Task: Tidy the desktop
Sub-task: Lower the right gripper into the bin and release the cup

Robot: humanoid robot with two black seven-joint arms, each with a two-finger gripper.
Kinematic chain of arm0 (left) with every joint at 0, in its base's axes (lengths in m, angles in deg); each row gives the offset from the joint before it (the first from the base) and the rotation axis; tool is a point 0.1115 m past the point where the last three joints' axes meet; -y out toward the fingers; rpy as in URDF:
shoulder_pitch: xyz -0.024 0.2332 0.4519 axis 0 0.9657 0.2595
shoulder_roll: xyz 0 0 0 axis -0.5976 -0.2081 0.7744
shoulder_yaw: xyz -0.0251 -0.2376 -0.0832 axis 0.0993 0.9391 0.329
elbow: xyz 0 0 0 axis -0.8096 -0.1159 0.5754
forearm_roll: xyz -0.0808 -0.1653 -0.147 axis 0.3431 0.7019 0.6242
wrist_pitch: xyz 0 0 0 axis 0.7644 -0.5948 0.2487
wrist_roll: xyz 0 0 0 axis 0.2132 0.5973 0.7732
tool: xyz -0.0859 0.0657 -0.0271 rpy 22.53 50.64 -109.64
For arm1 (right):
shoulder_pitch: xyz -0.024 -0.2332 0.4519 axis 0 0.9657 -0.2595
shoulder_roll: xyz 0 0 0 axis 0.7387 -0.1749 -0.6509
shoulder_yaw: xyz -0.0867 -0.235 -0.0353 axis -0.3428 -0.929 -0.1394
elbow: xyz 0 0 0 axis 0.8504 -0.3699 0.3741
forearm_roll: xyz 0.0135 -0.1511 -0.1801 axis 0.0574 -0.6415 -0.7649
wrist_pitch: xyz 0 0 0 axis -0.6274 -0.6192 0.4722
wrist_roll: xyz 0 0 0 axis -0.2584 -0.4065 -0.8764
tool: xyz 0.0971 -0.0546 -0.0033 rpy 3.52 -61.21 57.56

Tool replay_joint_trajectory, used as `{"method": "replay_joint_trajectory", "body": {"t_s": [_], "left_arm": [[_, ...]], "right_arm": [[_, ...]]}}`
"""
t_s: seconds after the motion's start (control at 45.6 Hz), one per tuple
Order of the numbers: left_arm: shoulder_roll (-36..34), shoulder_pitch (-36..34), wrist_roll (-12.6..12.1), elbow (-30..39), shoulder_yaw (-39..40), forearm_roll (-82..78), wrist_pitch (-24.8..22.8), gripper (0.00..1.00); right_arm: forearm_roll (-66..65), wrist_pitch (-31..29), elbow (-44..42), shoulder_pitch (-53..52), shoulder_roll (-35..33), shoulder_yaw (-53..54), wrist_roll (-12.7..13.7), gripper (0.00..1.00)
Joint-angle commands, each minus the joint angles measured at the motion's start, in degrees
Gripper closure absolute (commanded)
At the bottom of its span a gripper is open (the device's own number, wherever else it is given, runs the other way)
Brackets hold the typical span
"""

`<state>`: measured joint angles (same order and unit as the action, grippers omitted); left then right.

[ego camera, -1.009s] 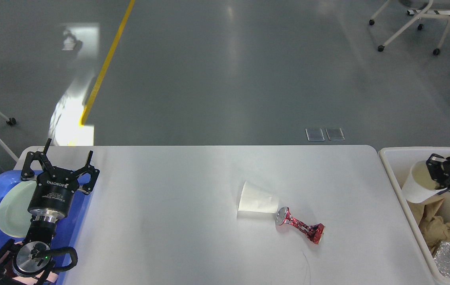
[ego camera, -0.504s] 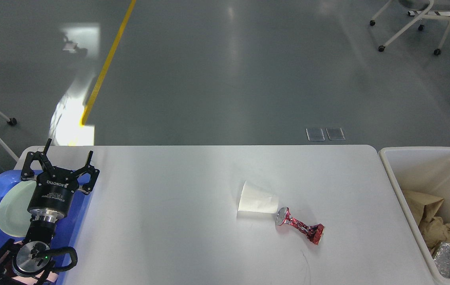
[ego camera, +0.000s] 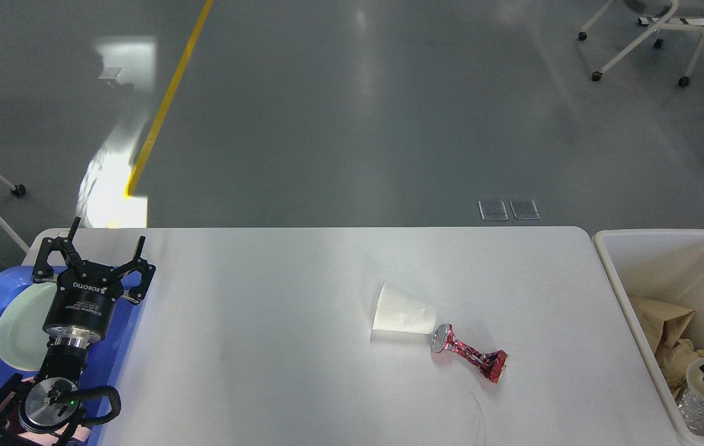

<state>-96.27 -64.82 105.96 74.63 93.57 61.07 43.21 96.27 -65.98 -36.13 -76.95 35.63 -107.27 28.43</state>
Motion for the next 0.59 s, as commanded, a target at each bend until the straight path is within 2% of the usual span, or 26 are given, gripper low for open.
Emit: {"method": "replay_joint_trajectory", "body": {"t_s": [0.0,0.373,0.395,0.461,0.482,0.504,0.57], "left_arm": [[0.0,0.0,0.0,0.0,0.0,0.0,-0.1,0.03],[0.0,0.0,0.0,0.0,0.0,0.0,-0.1,0.03],[0.0,0.0,0.0,0.0,0.0,0.0,-0.1,0.03],[0.0,0.0,0.0,0.0,0.0,0.0,-0.1,0.03],[0.0,0.0,0.0,0.0,0.0,0.0,-0.1,0.03],[0.0,0.0,0.0,0.0,0.0,0.0,-0.1,0.03],[0.0,0.0,0.0,0.0,0.0,0.0,-0.1,0.03]], "right_arm": [[0.0,0.4,0.0,0.1,0.2,0.0,0.0,1.0],[0.0,0.6,0.2,0.0,0.2,-0.1,0.0,1.0],[0.0,1.0,0.1,0.0,0.1,-0.1,0.1,0.88],[0.0,2.3,0.0,-0.1,0.0,-0.1,0.0,0.24],[0.0,3.3,0.0,-0.3,0.0,-0.3,0.0,0.06],[0.0,4.0,0.0,-0.4,0.1,-0.3,0.1,0.0],[0.0,4.8,0.4,-0.6,0.2,-0.1,0.1,0.0]]}}
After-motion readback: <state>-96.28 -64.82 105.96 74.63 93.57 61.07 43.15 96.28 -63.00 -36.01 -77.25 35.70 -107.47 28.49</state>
